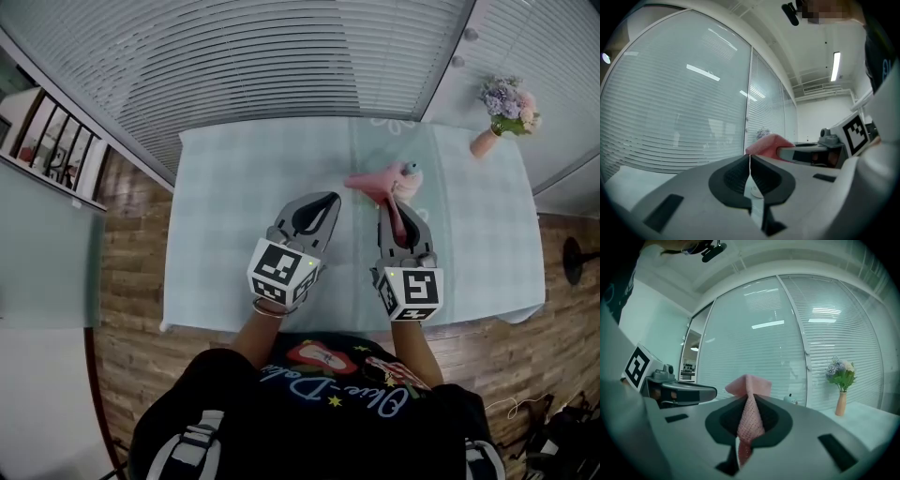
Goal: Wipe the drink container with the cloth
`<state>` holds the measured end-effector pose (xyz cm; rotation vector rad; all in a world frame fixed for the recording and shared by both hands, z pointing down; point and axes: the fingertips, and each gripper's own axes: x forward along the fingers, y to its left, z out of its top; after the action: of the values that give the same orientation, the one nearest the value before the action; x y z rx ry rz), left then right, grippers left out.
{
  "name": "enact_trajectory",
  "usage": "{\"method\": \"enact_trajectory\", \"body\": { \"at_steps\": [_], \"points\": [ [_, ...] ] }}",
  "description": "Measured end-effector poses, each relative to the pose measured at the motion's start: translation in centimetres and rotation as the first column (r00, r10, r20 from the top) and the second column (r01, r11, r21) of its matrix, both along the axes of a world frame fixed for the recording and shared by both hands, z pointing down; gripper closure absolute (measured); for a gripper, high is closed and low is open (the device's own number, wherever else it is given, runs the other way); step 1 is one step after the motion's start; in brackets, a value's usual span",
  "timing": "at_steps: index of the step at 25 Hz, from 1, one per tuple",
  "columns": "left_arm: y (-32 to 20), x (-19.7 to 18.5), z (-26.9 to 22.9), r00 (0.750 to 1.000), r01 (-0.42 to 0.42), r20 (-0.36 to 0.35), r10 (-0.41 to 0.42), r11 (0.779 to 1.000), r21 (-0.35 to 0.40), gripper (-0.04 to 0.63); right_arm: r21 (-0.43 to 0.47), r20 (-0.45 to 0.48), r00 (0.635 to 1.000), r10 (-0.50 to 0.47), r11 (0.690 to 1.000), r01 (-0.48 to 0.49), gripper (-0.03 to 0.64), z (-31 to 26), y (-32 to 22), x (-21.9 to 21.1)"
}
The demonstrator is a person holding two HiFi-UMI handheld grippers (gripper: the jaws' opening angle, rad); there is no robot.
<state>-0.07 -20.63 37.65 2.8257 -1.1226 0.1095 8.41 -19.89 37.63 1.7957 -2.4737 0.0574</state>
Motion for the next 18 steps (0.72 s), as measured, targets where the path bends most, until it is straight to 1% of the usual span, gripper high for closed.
{"method": "enact_trajectory", "body": {
  "at_steps": [13,18],
  "points": [
    [0.4,0.8,0.0,0.999,-0.041,0.005,0.041,0.999,-0.005,0.591,0.006,0.015,0.999,0.033,0.999,-0.033,0.604,-0.3,1.2,1.6],
    [0.4,1.0,0.2,0.999,-0.048,0.007,0.048,0.999,-0.011,0.59,0.001,0.017,1.0,0.024,1.0,-0.024,0.606,-0.3,1.3,1.8]
  ]
}}
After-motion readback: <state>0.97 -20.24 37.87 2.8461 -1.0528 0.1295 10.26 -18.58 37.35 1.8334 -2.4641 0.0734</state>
